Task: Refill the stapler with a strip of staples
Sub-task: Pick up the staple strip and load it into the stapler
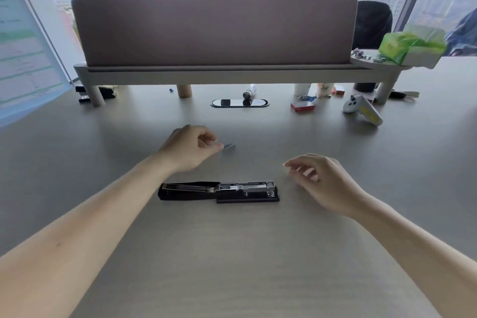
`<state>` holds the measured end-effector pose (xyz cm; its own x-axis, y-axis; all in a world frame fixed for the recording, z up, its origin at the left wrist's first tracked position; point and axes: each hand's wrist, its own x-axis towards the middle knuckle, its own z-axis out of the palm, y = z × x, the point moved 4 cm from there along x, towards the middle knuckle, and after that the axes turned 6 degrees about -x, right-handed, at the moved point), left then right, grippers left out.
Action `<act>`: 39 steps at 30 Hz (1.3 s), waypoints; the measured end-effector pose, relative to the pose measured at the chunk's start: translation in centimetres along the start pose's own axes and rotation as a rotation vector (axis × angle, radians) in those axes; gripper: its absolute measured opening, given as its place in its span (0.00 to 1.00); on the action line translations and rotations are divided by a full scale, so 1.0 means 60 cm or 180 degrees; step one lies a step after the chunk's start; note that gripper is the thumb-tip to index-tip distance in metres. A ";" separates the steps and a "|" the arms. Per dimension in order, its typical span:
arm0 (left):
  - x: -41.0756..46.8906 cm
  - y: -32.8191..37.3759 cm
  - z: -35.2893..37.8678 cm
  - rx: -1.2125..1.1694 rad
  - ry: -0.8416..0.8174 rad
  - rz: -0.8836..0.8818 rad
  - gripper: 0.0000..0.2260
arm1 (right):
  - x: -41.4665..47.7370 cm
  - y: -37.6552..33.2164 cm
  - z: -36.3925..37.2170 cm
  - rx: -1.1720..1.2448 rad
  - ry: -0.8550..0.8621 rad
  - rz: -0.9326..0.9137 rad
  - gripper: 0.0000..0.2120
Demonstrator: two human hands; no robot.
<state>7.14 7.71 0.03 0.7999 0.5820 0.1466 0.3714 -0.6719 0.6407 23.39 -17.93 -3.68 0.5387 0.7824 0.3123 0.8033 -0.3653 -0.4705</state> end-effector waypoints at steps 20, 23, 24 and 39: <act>-0.086 0.103 0.028 -0.0268 0.0312 0.1815 0.08 | 0.019 -0.060 0.004 0.1630 -0.0024 0.0751 0.11; -0.102 0.106 0.031 -0.0302 0.0314 0.1959 0.08 | 0.024 -0.100 0.009 0.2408 -0.0560 0.1133 0.12; -0.106 0.107 0.031 -0.0313 0.0323 0.2000 0.08 | 0.023 -0.107 0.008 0.2512 -0.0639 0.1230 0.12; -0.082 0.094 0.026 -0.1924 -0.0262 0.0139 0.05 | 0.015 -0.116 -0.010 0.2734 -0.0624 0.1282 0.05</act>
<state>6.01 0.33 1.75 0.8511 0.5062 0.1391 0.0234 -0.3014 0.9532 18.42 -14.97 0.35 0.6186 0.7779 -0.1108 0.0664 -0.1922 -0.9791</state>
